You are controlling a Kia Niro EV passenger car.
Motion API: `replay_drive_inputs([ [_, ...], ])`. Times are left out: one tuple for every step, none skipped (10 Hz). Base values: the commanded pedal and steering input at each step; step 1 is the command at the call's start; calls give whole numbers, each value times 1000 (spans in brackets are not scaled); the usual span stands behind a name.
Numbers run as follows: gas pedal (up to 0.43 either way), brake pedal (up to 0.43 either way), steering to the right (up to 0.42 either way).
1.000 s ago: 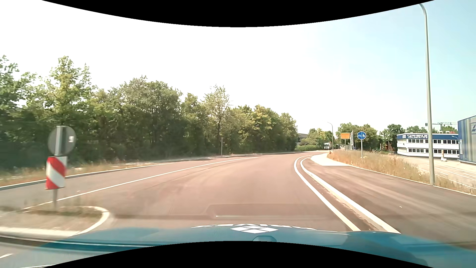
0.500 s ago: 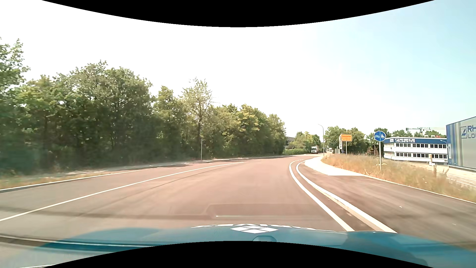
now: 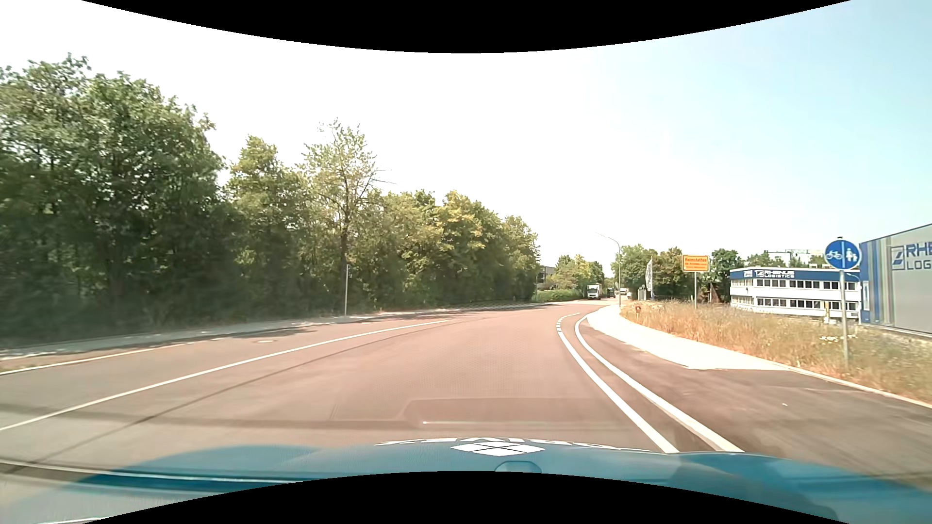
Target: Follow the waypoints while adhering to traffic rules and regulations
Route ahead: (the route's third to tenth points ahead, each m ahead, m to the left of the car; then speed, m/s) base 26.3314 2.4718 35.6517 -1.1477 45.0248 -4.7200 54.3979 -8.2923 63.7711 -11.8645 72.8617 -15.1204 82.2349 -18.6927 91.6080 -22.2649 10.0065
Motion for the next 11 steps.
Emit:
replay_drive_inputs([
  [118, 0, 49],
  [118, 0, 44],
  [118, 0, 36],
  [150, 0, 32],
  [157, 0, 31],
  [157, 0, 32],
  [157, 0, 36],
  [150, 0, 39],
  [150, 0, 44],
  [150, 0, 49],
  [150, 0, 52],
])
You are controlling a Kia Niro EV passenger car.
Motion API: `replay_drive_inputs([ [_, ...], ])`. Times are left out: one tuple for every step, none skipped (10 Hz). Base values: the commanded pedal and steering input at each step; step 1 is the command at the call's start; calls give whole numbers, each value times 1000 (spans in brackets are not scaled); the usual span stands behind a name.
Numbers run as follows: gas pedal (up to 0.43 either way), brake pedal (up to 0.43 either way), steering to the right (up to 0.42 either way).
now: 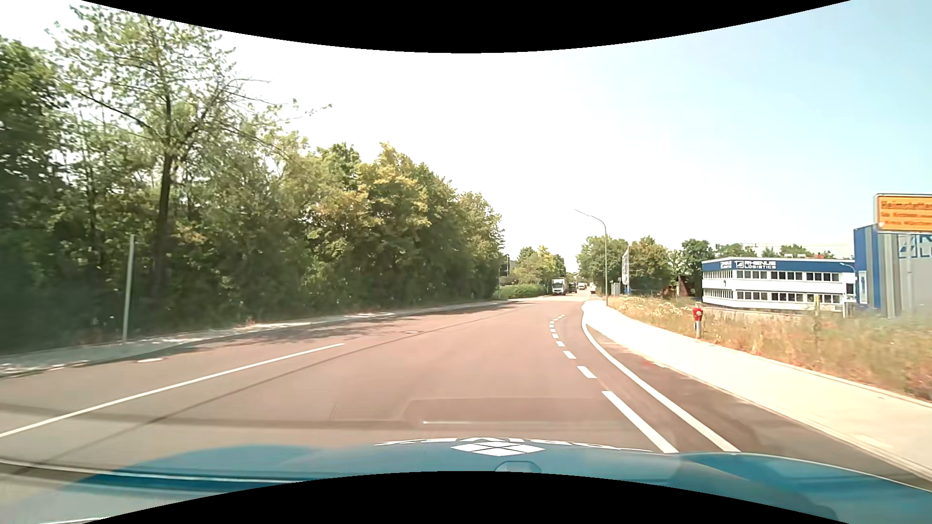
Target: Follow the waypoints while adhering to traffic rules and regulations
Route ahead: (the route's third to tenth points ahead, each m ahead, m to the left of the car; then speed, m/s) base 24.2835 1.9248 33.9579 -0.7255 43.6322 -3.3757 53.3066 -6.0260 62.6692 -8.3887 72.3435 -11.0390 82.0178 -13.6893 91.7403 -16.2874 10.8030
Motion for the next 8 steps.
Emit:
replay_drive_inputs([
  [150, 0, 53],
  [138, 0, 54],
  [118, 0, 53],
  [118, 0, 52],
  [98, 0, 50],
  [87, 0, 48],
  [87, 0, 47],
  [79, 0, 43],
])
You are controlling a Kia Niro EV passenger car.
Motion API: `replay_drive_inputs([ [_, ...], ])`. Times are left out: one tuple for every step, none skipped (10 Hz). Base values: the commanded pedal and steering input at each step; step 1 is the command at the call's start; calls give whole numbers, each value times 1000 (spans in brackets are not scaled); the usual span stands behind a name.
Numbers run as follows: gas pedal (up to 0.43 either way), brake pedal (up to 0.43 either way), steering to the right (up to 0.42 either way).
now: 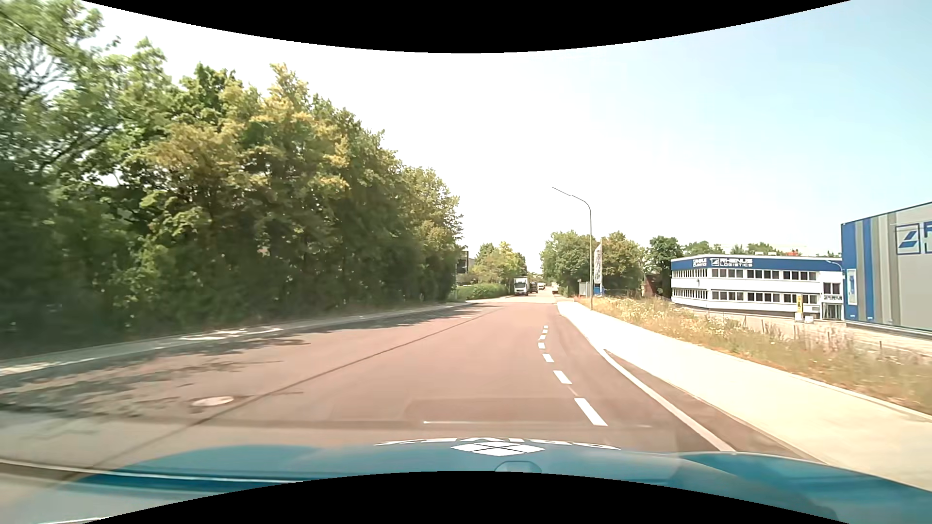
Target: Follow the waypoints while adhering to traffic rules and regulations
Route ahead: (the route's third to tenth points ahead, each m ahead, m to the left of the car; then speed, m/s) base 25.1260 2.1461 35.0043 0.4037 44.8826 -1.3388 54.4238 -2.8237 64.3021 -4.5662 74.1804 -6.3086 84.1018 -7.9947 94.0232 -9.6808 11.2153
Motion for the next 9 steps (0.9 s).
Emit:
replay_drive_inputs([
  [67, 0, 40],
  [47, 0, 38],
  [39, 0, 38],
  [28, 0, 38],
  [20, 0, 37],
  [20, 0, 36],
  [8, 0, 34],
  [8, 0, 31],
  [8, 0, 30],
])
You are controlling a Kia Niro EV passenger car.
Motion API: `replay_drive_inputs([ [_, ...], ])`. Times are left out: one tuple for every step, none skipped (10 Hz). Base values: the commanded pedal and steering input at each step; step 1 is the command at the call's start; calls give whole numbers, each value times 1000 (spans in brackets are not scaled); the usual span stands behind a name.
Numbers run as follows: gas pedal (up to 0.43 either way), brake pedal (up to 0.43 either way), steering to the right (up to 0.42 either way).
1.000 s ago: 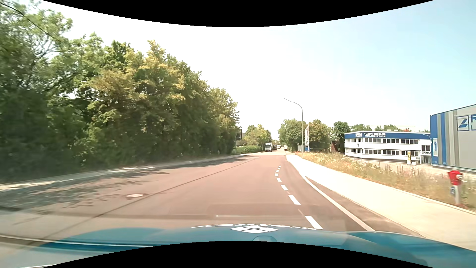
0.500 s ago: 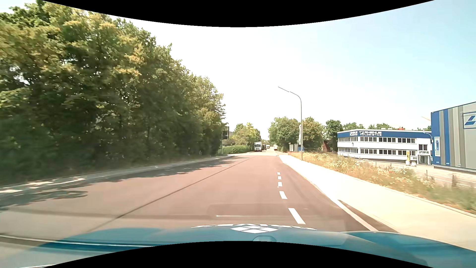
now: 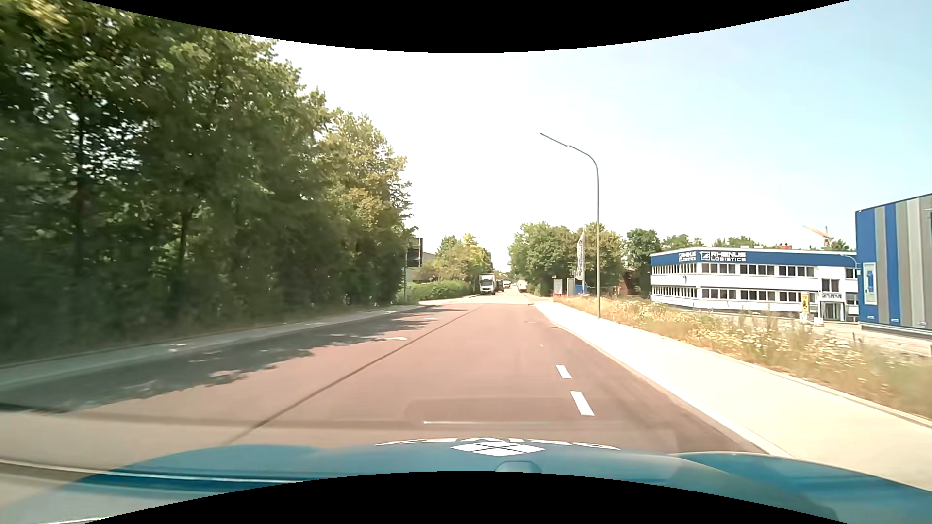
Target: Follow the waypoints while adhering to traffic rules and regulations
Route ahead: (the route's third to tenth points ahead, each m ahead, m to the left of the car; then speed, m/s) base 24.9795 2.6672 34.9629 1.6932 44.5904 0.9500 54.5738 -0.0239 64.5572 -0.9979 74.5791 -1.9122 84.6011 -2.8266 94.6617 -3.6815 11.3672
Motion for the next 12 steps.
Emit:
replay_drive_inputs([
  [8, 0, 30],
  [8, 0, 29],
  [0, 0, 27],
  [0, 0, 22],
  [0, 0, 20],
  [0, 0, 20],
  [0, 0, 20],
  [0, 0, 18],
  [0, 0, 16],
  [0, 0, 14],
  [0, 0, 12],
  [0, 0, 11],
])
